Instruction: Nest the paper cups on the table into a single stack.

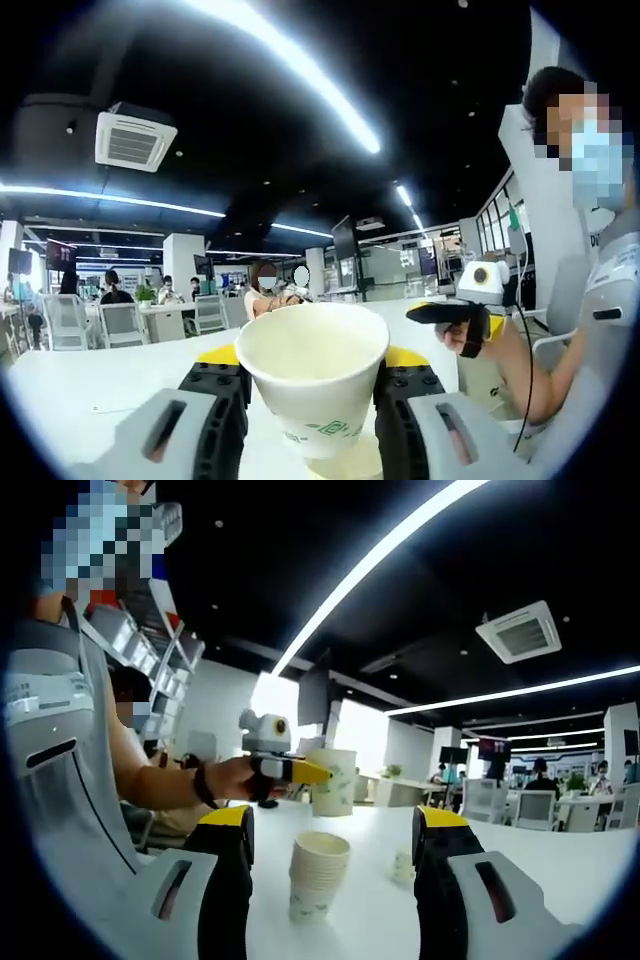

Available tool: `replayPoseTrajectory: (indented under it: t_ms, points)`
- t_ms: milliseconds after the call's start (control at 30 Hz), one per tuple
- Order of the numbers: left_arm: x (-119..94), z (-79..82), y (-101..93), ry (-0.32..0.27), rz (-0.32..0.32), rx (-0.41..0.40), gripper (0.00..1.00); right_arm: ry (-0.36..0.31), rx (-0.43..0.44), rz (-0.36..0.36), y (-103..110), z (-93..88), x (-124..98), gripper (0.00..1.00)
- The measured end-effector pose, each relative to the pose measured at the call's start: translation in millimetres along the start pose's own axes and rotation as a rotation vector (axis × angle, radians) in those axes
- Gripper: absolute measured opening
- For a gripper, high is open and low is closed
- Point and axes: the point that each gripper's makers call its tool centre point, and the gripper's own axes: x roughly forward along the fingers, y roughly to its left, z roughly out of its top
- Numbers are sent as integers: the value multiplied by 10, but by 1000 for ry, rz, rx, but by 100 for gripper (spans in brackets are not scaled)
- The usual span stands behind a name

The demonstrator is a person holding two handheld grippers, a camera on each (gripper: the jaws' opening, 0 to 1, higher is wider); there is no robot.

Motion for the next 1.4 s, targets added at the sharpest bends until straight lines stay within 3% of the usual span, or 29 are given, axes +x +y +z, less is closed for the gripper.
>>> replayPoseTrajectory:
  t_ms: [200, 333, 600, 900, 967, 1033, 1067, 1400]
  points:
    - [30, -124, -160, 47, -36, 20, 52, 0, -1, 4, -4, -8, 10, 67]
    - [73, -273, -159, 80, -18, 75, 52, -3, 2, 8, 2, -8, 21, 67]
    - [117, -383, -295, 86, -54, 26, 53, 0, -10, 8, 30, 5, 15, 67]
    - [115, -547, -313, 129, -45, 55, 54, 8, -5, 15, 34, -34, 45, 67]
    - [114, -532, -281, 123, -31, 78, 60, 13, -4, 17, 44, -39, 52, 67]
    - [132, -498, -256, 113, -32, 68, 78, 13, -10, 19, 55, -33, 46, 67]
    - [131, -475, -241, 108, -29, 54, 80, 13, -10, 21, 55, -28, 42, 67]
    - [14, -335, -132, 57, 12, 41, 75, 14, 0, 19, 37, -61, 50, 67]
